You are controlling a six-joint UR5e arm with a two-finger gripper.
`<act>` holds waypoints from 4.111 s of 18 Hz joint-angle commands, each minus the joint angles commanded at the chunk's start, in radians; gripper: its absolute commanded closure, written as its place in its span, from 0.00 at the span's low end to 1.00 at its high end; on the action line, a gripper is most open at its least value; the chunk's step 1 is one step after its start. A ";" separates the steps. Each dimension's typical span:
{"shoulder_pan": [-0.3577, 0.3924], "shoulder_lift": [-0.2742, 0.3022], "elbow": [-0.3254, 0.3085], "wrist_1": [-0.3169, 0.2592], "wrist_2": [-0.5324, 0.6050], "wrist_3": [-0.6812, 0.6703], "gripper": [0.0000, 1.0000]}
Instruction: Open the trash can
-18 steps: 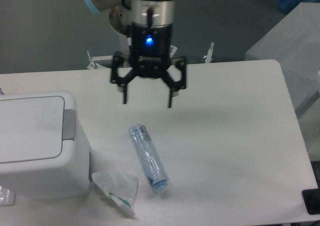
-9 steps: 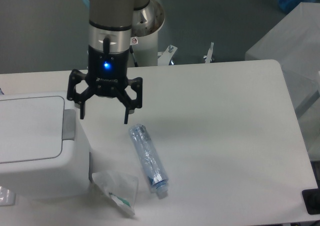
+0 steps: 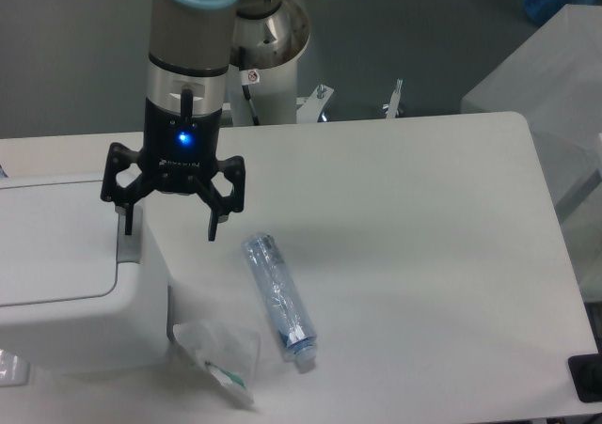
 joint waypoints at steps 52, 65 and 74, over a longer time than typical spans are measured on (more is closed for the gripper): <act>0.000 -0.009 -0.055 0.058 0.008 0.008 0.00; 0.000 -0.012 -0.057 0.058 0.008 0.008 0.00; 0.000 -0.009 -0.055 0.058 0.008 0.008 0.00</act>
